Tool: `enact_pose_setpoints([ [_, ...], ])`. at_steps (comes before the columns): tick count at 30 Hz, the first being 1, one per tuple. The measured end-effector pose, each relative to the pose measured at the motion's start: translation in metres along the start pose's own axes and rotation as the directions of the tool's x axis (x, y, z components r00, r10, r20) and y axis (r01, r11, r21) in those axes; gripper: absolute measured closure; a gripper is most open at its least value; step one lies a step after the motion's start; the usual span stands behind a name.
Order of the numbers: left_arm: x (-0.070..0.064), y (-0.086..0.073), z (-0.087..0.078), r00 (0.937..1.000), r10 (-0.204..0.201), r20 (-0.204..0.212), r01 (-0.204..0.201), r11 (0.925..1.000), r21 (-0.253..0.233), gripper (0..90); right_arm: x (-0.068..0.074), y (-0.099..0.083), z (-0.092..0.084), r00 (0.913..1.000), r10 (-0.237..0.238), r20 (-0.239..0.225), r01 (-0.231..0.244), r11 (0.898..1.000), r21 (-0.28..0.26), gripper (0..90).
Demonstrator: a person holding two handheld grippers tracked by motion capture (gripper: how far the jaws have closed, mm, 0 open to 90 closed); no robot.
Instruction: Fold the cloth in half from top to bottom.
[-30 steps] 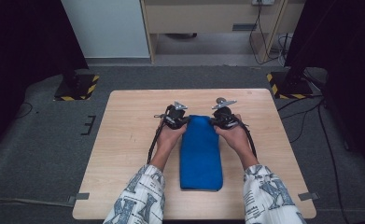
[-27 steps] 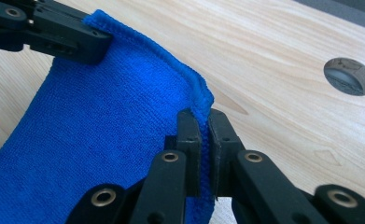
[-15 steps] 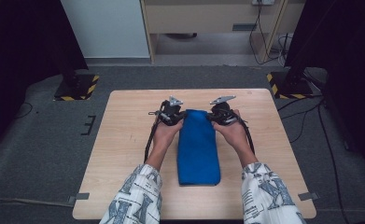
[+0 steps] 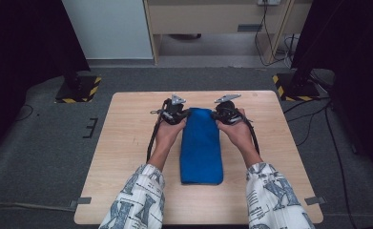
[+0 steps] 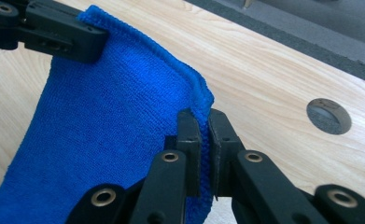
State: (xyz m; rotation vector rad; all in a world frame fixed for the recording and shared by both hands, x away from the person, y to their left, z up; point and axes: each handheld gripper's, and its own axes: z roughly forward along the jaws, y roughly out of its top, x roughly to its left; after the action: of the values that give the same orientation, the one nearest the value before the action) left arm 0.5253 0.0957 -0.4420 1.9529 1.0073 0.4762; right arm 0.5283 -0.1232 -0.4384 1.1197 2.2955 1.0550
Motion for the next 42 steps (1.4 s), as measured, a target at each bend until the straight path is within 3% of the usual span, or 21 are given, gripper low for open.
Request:
enact_pose_setpoints([
  [8,-0.007,0.0,-0.005,0.9993,0.037,0.0,-0.037,0.9993,0.007,87.5,0.003,-0.008,-0.008,0.9995,-0.026,-0.015,0.026,1.0,-0.012,85.2],
  [17,-0.021,-0.014,-0.02,0.997,0.077,0.009,-0.077,0.997,0.009,87.4,0.015,-0.023,-0.024,0.9974,-0.061,-0.039,0.06,0.998,-0.03,85.0],
  [21,-0.025,-0.019,-0.027,0.9961,0.088,0.013,-0.088,0.9961,0.009,87.4,0.019,-0.03,-0.029,0.9969,-0.057,-0.054,0.054,0.997,-0.046,85.0],
  [35,-0.036,-0.035,-0.038,0.9925,0.111,0.051,-0.111,0.9937,0.011,87.3,0.026,-0.047,-0.036,0.9952,-0.057,-0.08,0.053,0.997,-0.051,84.7],
  [42,-0.037,-0.049,-0.037,0.9933,0.093,0.069,-0.095,0.9953,0.02,87.2,0.03,-0.057,-0.036,0.9928,-0.066,-0.1,0.061,0.997,-0.045,84.6],
])
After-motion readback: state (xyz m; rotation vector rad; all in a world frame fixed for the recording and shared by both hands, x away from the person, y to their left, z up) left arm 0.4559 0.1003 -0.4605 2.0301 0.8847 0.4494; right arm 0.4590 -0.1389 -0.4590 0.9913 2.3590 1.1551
